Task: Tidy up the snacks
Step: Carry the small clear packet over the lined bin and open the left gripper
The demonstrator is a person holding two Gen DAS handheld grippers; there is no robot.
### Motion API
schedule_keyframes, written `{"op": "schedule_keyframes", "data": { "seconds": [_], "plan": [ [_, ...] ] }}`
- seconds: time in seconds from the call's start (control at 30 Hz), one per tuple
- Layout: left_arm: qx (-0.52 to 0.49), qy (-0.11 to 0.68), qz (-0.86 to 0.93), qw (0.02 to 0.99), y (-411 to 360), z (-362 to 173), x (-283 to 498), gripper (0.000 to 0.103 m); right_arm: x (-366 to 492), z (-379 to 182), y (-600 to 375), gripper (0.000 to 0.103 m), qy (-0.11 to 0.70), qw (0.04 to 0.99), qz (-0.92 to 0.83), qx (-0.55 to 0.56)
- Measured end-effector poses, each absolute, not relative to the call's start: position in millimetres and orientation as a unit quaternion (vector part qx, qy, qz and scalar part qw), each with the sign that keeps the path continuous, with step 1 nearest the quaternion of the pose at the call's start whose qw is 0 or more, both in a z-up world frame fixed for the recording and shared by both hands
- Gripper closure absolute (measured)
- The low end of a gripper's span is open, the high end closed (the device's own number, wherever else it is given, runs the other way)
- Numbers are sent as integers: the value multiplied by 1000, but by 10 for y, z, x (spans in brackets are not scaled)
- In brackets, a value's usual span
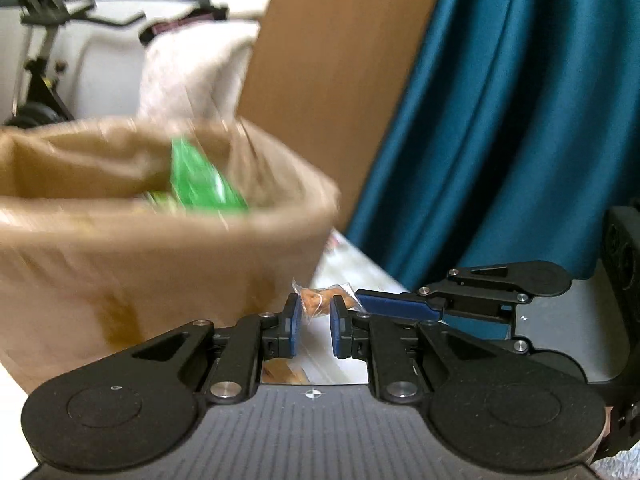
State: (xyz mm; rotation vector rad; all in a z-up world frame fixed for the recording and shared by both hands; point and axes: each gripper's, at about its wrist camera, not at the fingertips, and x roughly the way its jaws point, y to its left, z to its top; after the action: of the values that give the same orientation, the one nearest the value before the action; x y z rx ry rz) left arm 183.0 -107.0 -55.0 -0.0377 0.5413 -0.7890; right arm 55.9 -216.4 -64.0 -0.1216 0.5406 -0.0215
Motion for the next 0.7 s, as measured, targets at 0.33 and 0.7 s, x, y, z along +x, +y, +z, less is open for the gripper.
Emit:
{"op": "schedule_keyframes", "data": {
  "seconds": [0.33, 0.7],
  "plan": [
    [-45, 228, -314, 921, -598, -46, 2354, 87, 1430, 124, -1880, 92, 221, 968, 45, -108],
    [-67, 264, -260, 926, -252, -142, 2836, 87, 2382, -6, -1600, 91, 280, 949, 89, -113]
  ]
}}
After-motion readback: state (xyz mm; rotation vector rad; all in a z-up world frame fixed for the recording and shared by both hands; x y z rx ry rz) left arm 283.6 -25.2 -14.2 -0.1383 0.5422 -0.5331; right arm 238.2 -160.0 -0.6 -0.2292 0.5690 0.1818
